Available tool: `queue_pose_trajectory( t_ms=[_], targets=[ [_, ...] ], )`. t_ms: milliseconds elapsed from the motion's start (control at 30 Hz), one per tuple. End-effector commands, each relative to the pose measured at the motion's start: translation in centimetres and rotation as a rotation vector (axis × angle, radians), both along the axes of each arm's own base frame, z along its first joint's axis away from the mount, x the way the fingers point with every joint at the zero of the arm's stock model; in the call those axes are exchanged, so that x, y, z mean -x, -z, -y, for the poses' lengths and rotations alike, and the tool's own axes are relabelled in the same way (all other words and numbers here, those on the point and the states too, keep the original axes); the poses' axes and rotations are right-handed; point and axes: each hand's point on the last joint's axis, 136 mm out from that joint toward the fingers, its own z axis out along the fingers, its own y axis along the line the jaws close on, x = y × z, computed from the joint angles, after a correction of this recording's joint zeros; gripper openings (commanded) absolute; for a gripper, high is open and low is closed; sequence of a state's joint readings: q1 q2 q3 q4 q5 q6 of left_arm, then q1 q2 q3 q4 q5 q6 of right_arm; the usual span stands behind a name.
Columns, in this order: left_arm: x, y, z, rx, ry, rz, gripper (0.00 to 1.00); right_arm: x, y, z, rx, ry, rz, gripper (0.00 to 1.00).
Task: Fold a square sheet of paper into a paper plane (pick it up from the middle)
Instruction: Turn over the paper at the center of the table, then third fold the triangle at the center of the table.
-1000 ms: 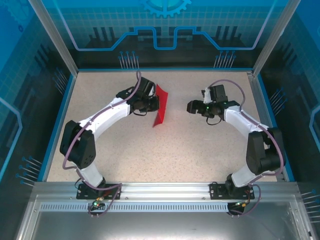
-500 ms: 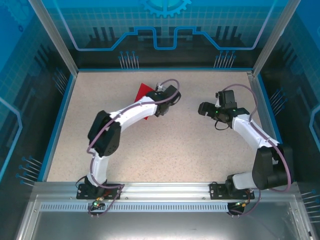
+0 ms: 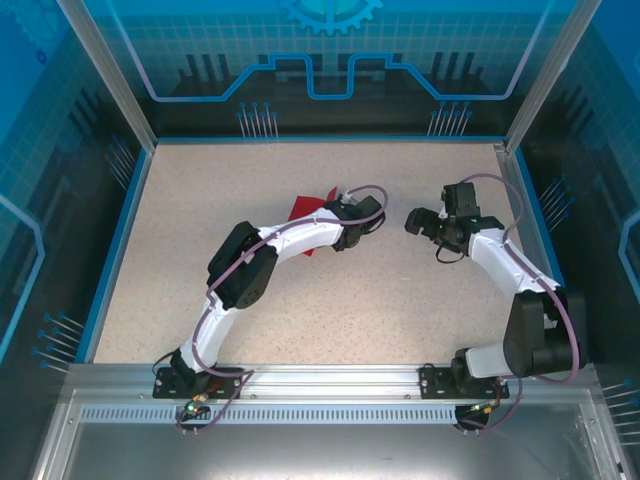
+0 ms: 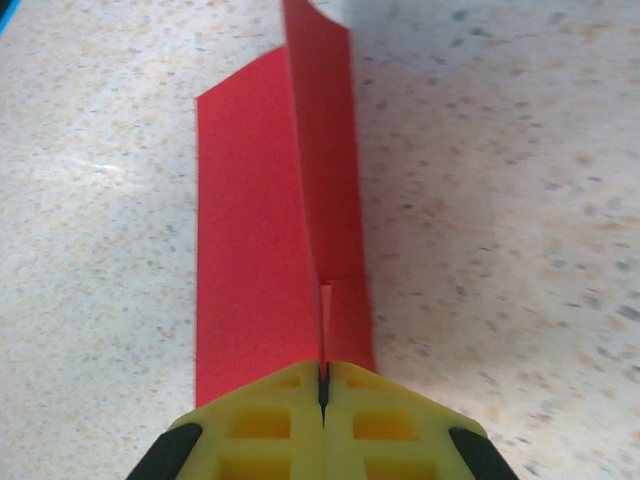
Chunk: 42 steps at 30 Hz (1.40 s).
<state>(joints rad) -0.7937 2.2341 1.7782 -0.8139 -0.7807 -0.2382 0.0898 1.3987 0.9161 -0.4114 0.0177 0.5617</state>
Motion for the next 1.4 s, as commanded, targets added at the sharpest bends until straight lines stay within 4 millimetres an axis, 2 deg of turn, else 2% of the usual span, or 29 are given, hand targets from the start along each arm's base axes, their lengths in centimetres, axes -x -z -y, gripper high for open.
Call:
queue_pose_trajectory(
  t_ms=[0,300,400,500,600,767,833,900,1000,1067,1100,1233,1367],
  targets=[
    [1.0,2.2,1.4,0.057,-0.006,-0.07,0.06,-0.4,-0.3,0.4,-0.022,0.02,-0.016,0.92],
    [1.9,4.2,2.4,0.109,-0.008,-0.132,0.07,-0.4,0.0,0.4,-0.027,0.025,-0.031,0.92],
    [2.0,4.4,2.8,0.131,-0.011,-0.139,0.11,-0.4,0.0,0.4,-0.028,0.024,-0.032,0.92],
    [2.2,3.8,3.4,0.169,-0.01,-0.15,0.23,-0.4,-0.2,0.4,-0.029,0.025,-0.032,0.92],
    [3.1,1.4,5.1,0.302,0.01,-0.175,0.35,-0.5,-0.4,0.4,-0.034,0.025,-0.027,0.92],
    [5.9,-5.5,9.5,0.689,0.125,-0.251,0.47,-1.1,-0.5,-0.4,-0.066,-0.007,-0.024,0.91],
    [6.5,-7.8,10.0,0.815,0.154,-0.264,0.49,-1.5,-0.5,-1.0,-0.083,-0.034,-0.022,0.9],
    [6.2,-9.5,9.3,0.917,0.13,-0.261,0.5,-1.9,-0.5,-1.8,-0.089,-0.067,-0.021,0.89],
    [4.6,-10.3,6.3,1.046,0.019,-0.239,0.51,-2.6,-0.7,-4.3,-0.095,-0.146,-0.02,0.87],
    [3.6,-10.2,4.0,1.099,-0.052,-0.203,0.51,-3.1,-0.6,-7.1,-0.102,-0.224,-0.025,0.85],
    [3.2,-9.8,2.7,1.1,-0.096,-0.184,0.51,-3.2,-0.4,-8.5,-0.105,-0.261,-0.033,0.83],
    [2.2,-7.5,-1.8,1.074,-0.272,-0.148,0.5,-3.7,0.4,-16.2,-0.126,-0.445,-0.061,0.74],
    [2.3,-5.2,-5.1,1.031,-0.406,-0.131,0.52,-4.1,1.7,-22.6,-0.16,-0.559,-0.091,0.66]
  ],
)
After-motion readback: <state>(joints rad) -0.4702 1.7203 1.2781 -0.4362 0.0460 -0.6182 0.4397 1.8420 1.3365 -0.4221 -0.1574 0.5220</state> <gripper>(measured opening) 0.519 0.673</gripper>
